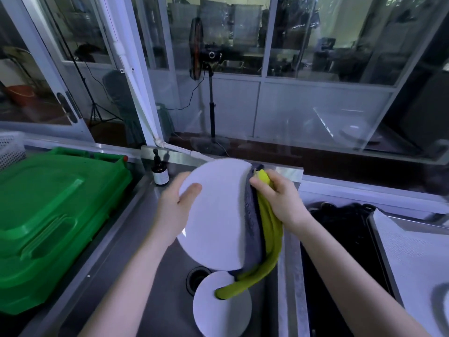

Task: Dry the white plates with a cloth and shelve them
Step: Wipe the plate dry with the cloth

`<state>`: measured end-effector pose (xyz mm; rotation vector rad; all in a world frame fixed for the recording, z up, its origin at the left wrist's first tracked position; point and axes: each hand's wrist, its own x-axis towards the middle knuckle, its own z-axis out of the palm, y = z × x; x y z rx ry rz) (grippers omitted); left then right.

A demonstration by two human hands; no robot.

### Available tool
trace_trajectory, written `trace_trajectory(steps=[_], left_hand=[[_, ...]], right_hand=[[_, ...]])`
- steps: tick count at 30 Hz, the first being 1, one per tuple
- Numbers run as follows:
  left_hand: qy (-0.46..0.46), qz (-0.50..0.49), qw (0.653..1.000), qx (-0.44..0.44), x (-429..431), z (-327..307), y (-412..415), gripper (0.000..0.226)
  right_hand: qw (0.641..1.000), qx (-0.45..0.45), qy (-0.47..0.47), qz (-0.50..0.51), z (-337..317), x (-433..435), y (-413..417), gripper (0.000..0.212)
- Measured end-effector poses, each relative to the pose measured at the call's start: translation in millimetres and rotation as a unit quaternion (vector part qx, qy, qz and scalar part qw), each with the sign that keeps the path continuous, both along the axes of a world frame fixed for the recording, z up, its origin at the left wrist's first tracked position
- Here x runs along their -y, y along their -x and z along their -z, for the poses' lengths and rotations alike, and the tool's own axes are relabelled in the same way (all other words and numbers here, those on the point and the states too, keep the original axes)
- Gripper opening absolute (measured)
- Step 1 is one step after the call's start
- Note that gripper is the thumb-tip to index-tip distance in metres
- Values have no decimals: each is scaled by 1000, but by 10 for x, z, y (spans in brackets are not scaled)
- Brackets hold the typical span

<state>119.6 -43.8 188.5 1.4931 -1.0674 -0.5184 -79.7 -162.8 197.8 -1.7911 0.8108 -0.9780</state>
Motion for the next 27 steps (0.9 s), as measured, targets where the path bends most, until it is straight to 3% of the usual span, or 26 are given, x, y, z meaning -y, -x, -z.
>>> trace_trajectory(steps=[3, 6, 10, 12, 14, 16, 19, 21, 24, 27], left_hand=[[-41, 67, 992, 99, 21, -111, -42, 25], [-21, 50, 995, 85, 8, -108, 8, 21], [25, -43, 997, -56, -37, -29, 95, 23], [39, -101, 983, -148, -37, 22, 174, 22], [23, -128, 968, -213, -13, 47, 227, 19], [0, -118, 975, -187, 10, 47, 203, 20], [-5, -33, 996, -83, 25, -38, 41, 23], [-29, 44, 999, -6, 27, -132, -53, 34], [-95, 114, 977, 150, 75, -203, -54, 25], [-67, 90, 986, 122, 106, -223, -25, 15]], right_hand=[[982, -128, 115, -75, -175, 68, -104, 26], [982, -114, 117, -95, -207, 78, -119, 20], [1000, 9, -7, -19, -22, -32, 41, 12], [986, 107, -110, 61, 204, -216, 28, 11], [966, 141, -166, 139, 367, -396, -34, 11], [961, 147, -175, 158, 379, -431, -46, 13], [983, 118, -112, 82, 160, -254, 15, 13], [1000, 6, -3, 14, -39, -101, 30, 21], [981, -136, 77, -117, -232, -18, -87, 26], [978, -134, 79, -138, -214, 4, -99, 17]])
